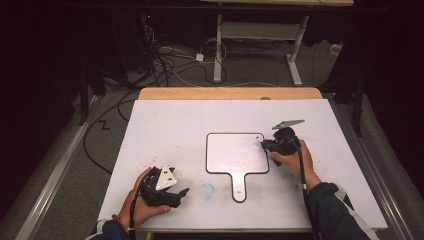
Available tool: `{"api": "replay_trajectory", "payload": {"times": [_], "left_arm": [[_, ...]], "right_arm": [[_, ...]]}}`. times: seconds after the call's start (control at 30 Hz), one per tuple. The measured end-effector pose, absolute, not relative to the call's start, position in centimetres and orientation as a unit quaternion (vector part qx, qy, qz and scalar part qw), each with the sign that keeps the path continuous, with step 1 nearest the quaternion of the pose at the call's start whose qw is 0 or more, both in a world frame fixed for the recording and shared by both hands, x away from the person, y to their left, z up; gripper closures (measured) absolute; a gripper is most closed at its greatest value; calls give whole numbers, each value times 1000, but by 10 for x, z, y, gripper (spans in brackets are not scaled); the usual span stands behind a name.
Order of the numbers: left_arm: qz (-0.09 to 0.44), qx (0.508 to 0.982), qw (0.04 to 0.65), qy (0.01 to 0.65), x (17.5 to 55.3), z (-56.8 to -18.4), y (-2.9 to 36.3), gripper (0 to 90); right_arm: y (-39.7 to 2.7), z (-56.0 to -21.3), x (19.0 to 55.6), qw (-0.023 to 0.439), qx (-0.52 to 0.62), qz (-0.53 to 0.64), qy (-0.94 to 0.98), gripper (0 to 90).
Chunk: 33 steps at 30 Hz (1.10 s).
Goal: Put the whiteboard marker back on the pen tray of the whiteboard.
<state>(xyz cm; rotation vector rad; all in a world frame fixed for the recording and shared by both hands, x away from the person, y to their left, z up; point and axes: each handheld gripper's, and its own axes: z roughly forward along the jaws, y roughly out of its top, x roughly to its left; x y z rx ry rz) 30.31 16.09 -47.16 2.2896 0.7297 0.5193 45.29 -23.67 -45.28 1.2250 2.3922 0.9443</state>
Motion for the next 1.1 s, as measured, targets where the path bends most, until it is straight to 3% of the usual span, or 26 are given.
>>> {"api": "replay_trajectory", "payload": {"times": [0.27, 0.63, 0.83, 1.1], "left_arm": [[201, 881, 321, 283, 304, -474, 161, 176], [203, 883, 316, 282, 304, -474, 160, 177], [201, 884, 314, 282, 304, -474, 160, 176], [200, 885, 313, 282, 304, -474, 159, 177]], "right_arm": [[-235, -459, 457, 178, 430, 308, 830, 759], [-241, -459, 456, 175, 438, 310, 826, 658], [-245, -457, 455, 180, 432, 304, 830, 816], [-244, -451, 450, 182, 421, 318, 830, 818]]}}
